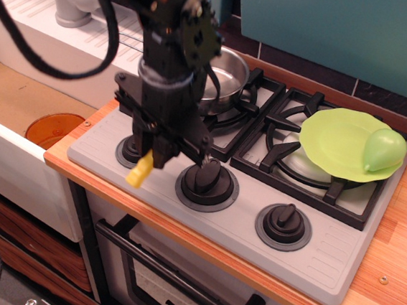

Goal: Put smallpear on plate and fry in pot or pan on stove

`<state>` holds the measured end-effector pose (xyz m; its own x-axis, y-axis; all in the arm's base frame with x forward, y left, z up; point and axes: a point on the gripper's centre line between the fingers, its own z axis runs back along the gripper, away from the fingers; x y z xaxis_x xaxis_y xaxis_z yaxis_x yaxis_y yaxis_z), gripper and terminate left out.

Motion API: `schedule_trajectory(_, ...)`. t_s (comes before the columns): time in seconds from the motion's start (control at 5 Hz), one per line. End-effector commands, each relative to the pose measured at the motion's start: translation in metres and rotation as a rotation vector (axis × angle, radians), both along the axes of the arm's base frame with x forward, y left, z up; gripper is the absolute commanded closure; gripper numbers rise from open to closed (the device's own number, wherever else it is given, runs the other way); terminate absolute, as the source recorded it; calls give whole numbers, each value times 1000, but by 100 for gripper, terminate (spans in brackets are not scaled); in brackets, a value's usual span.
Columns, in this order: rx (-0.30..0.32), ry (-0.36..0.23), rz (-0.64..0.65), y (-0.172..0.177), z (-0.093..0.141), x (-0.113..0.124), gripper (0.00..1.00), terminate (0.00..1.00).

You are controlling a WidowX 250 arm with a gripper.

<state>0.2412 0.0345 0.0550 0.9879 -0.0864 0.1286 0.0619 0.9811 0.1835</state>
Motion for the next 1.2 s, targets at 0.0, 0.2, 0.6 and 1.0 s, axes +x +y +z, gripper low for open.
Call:
schedule_trajectory(0.0, 49, 1, -8, 4, 65, 19, 100, 0)
schedule_trajectory(0.2, 62, 12, 9, -1, 86, 38, 100, 0)
schedule_trajectory(0.6, 55, 15, 0, 6, 97, 93, 100, 0)
schedule_trajectory(1.0, 35, -25, 1, 6, 73, 124, 100, 0)
